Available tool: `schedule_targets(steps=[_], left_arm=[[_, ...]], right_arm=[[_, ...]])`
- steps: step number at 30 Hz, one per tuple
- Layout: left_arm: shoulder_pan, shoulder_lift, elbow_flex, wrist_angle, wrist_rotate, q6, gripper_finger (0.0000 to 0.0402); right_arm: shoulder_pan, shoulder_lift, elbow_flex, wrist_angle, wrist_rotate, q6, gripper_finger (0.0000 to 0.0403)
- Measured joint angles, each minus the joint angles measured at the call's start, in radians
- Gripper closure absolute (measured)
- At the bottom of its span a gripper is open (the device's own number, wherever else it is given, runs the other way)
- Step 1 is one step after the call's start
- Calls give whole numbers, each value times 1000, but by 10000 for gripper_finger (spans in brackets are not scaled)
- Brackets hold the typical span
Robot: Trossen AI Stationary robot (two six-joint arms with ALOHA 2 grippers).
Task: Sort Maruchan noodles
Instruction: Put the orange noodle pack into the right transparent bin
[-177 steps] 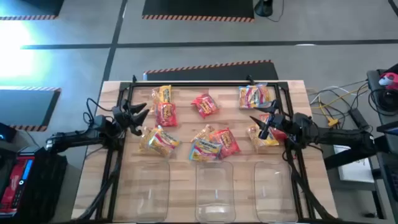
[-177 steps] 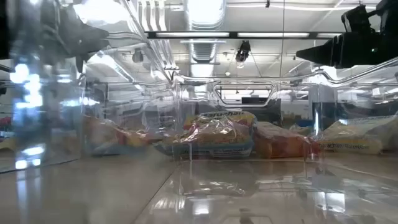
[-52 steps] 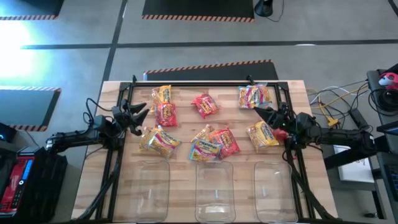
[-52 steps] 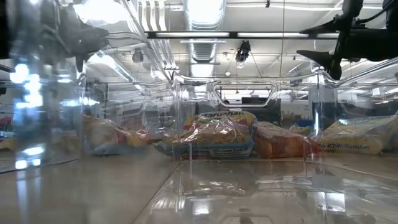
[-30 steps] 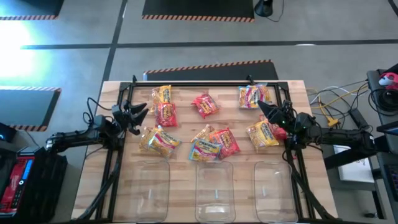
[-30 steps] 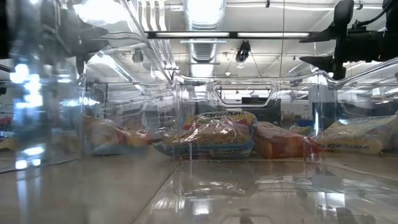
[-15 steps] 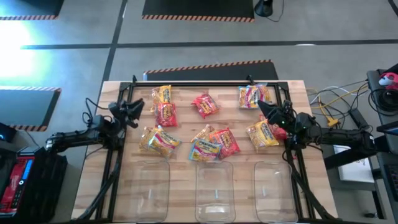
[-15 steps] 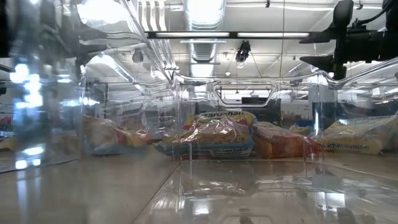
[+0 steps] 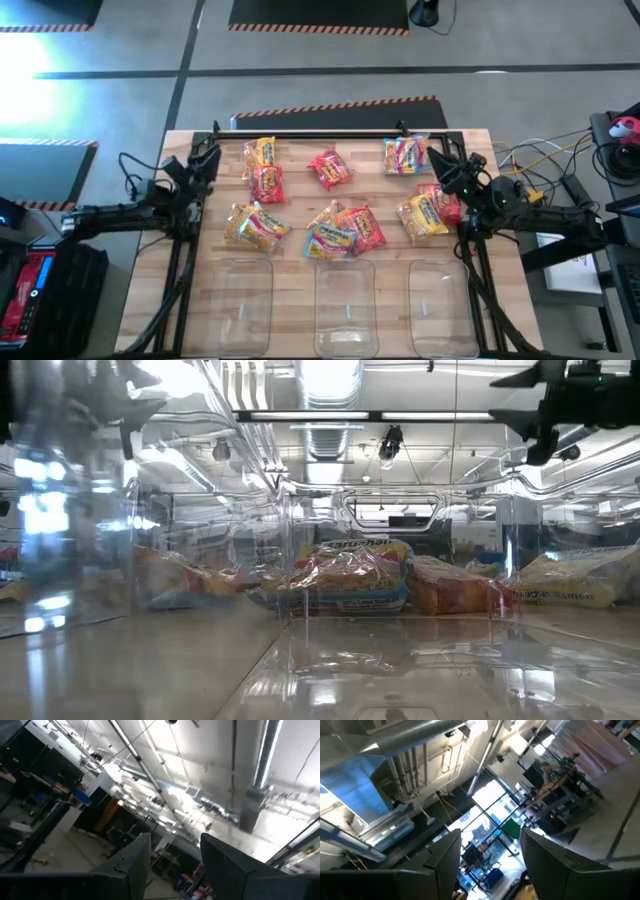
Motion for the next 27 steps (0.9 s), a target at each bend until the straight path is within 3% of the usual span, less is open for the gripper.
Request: schedule_targets(steps=[5,12,17,27], left_arm=[[0,170,158,-201,-114,-32,245],[13,401,437,-653,-118,-205,245],[38,557,609,-952,-108,-341,245],[102,812,723,-1002,227,-399,245]], right_arm=[[0,50,112,-226,-1,36,211],[0,175,332,-797,-13,258,211],[0,285,459,-1061,-85,341,211],[0,474,502,-1110,-305,429,211]])
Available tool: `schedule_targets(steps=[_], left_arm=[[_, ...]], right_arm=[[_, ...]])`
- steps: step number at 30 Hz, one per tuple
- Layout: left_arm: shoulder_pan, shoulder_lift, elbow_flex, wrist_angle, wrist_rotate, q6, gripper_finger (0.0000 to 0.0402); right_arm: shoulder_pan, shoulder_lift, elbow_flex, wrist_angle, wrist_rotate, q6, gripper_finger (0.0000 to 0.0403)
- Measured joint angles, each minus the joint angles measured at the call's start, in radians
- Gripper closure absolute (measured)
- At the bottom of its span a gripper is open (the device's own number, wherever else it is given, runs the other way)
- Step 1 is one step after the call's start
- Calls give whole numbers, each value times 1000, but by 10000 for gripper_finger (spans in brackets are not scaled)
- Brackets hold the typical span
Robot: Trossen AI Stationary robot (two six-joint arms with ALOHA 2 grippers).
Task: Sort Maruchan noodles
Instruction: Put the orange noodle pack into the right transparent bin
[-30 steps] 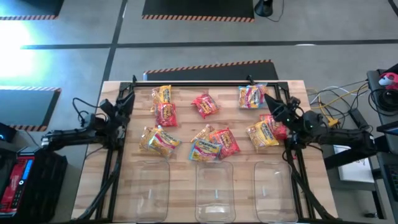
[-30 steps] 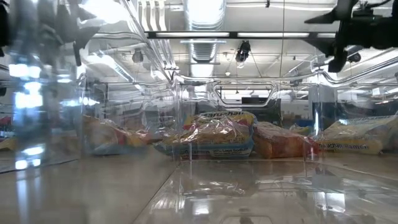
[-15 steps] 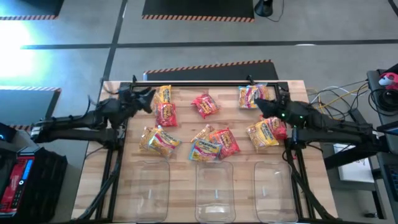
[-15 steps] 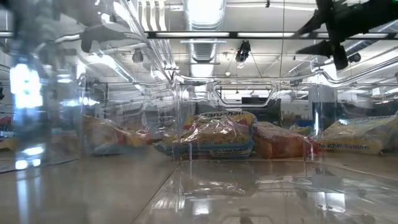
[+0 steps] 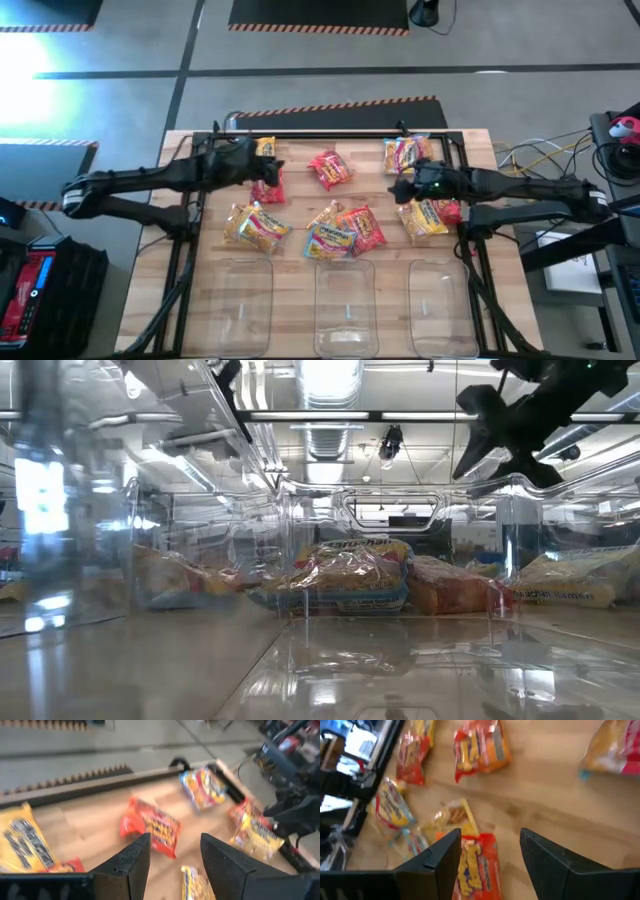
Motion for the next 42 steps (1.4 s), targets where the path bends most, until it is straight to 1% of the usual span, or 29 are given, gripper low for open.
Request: schedule_targets(steps=[2,5,13,19,22,25,29,33,37,39,42], left_arm=[[10,43,0,4,38,-37,245],[15,96,0,25,83,-63,245],[31,227,0,136,180,-83,245],[31,308,-1,170,189,-156,245],[34,333,-1,190,190,-159,245],[43,362,-1,226,209,-158,245],[57,408,-1,298,227,-160,245],[73,459,-2,373,247,-169,245],[95,505,-2,459,293,-177,245],[106,528,-2,495,306,-183,245],[124,567,0,560,353,-187,245]], right_arm=[[0,32,-4,-5,-26,21,211],[0,58,-5,11,-36,21,211],[-29,106,-5,178,-21,2,211],[-65,199,-6,288,-20,12,211],[-92,244,-6,349,-20,-8,211],[-129,281,-6,368,-21,-14,211],[-173,325,-7,371,-33,-25,211],[-197,367,-7,435,-79,-35,211],[-210,410,-7,518,-103,-38,211],[-216,431,-7,539,-107,-39,211],[-225,465,-7,567,-107,-39,211]])
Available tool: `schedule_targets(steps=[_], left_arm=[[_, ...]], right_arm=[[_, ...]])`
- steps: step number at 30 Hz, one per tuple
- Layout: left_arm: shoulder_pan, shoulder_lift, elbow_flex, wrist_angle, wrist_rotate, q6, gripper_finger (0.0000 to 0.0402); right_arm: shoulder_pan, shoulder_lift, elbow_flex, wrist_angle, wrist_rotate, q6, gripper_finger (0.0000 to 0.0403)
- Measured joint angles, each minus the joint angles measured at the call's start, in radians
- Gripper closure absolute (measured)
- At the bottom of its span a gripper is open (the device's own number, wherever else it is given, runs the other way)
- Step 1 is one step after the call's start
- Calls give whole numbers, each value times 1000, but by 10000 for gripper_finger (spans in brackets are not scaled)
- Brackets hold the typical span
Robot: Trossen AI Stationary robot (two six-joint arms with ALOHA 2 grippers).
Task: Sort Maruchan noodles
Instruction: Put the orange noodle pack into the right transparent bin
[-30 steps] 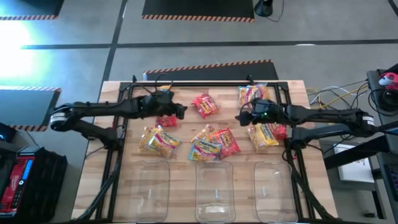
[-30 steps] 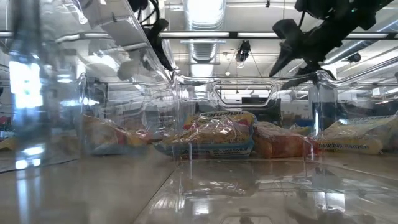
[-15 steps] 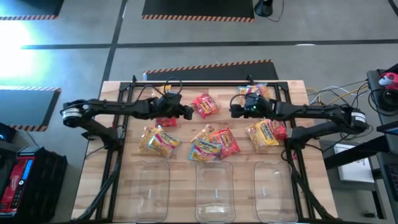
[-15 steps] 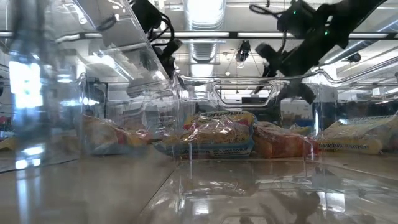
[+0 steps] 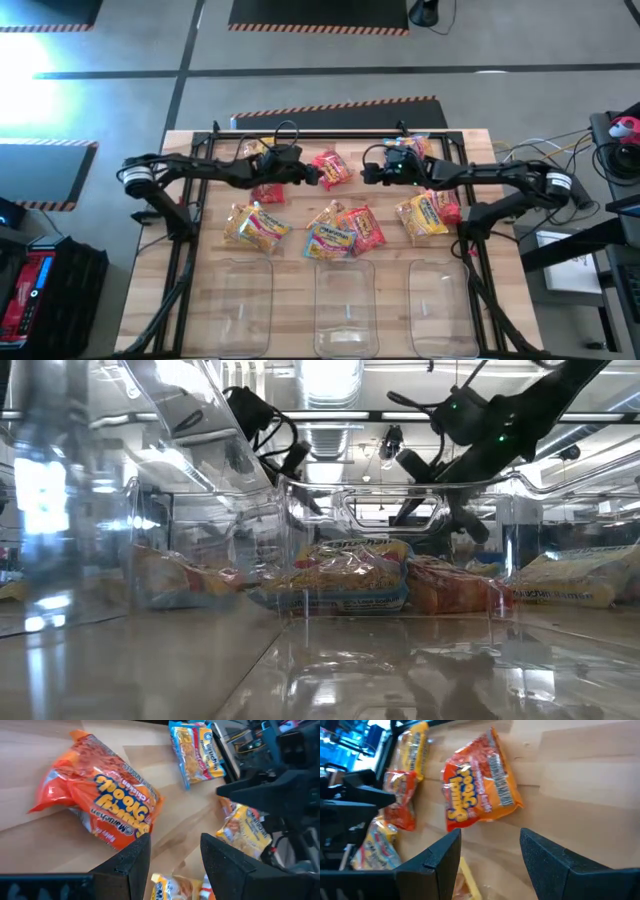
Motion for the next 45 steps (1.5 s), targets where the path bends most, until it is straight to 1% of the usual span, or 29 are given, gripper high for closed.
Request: schedule_targets(steps=[6,15,19,21,25,29,38,45], left_arm=[[26,77,1,118,39,-54,245],[68,156,1,152,47,-86,245],[93,188,1,196,57,-110,245],[103,200,1,199,63,-111,245],[112,216,1,198,67,-112,245],[121,234,1,194,68,-112,245],[146,280,3,184,76,-140,245],[152,276,3,174,74,-137,245]], right_arm=[[-7,54,8,26,0,-1,211],[-26,154,51,131,1,-28,211],[-39,220,90,136,0,-53,211],[-45,251,110,136,-4,-64,211],[-59,308,147,136,-49,-77,211],[-63,348,175,136,-55,-92,211],[-63,382,218,137,-53,-136,211],[-78,430,249,128,-62,-156,211]])
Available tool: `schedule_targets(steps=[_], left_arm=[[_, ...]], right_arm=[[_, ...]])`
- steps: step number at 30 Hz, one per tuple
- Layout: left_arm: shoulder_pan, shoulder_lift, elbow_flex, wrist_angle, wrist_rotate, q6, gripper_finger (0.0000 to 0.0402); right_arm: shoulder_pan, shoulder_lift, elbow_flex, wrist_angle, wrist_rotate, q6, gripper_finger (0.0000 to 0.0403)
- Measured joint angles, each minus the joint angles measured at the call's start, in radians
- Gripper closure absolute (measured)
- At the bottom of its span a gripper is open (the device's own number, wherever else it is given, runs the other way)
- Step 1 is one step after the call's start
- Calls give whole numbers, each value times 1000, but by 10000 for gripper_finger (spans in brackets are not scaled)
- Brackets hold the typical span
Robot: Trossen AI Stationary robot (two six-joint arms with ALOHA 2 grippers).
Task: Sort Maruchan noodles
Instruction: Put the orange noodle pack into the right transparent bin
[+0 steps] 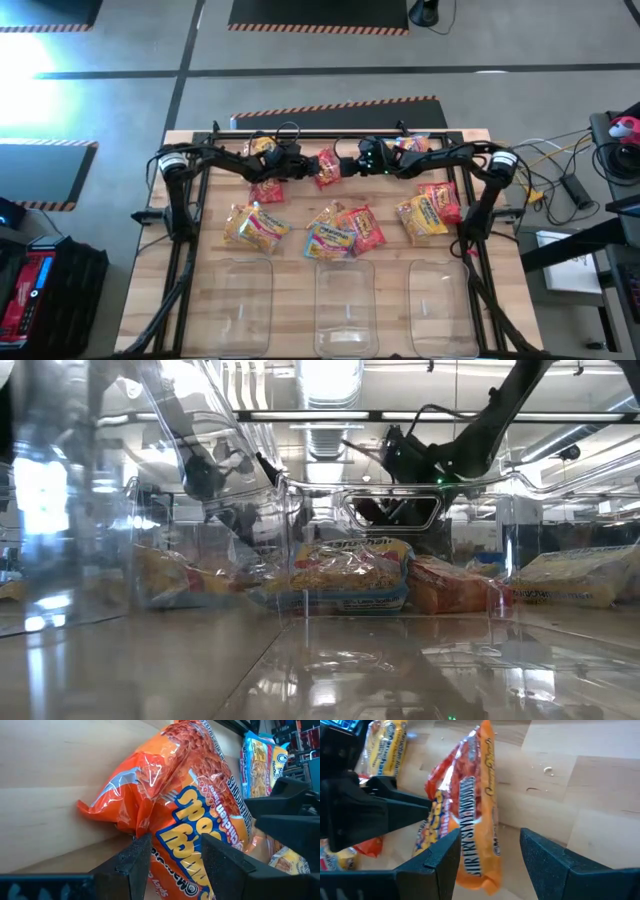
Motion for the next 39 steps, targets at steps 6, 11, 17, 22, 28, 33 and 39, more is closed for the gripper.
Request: schedule_targets(steps=[6,11,17,22,28,33,39], left_arm=[[1,0,0,-3,-3,2,245],[2,-1,-2,-9,-6,3,245],[3,-1,-2,-10,-12,3,245],[3,-1,-2,-9,-6,3,245],[2,-1,-2,-9,-3,-1,245],[2,-3,-3,-5,16,-14,245],[1,-44,-6,36,44,4,245]], right_arm=[[-11,62,51,1,-104,-1,211],[-13,117,108,-4,-160,-2,211],[-13,149,133,-1,-177,-2,211],[-13,142,131,-4,-191,-7,218],[-13,126,128,-4,-202,-14,244],[-13,124,127,-6,-220,-14,257],[-12,113,127,-49,-254,-46,259]])
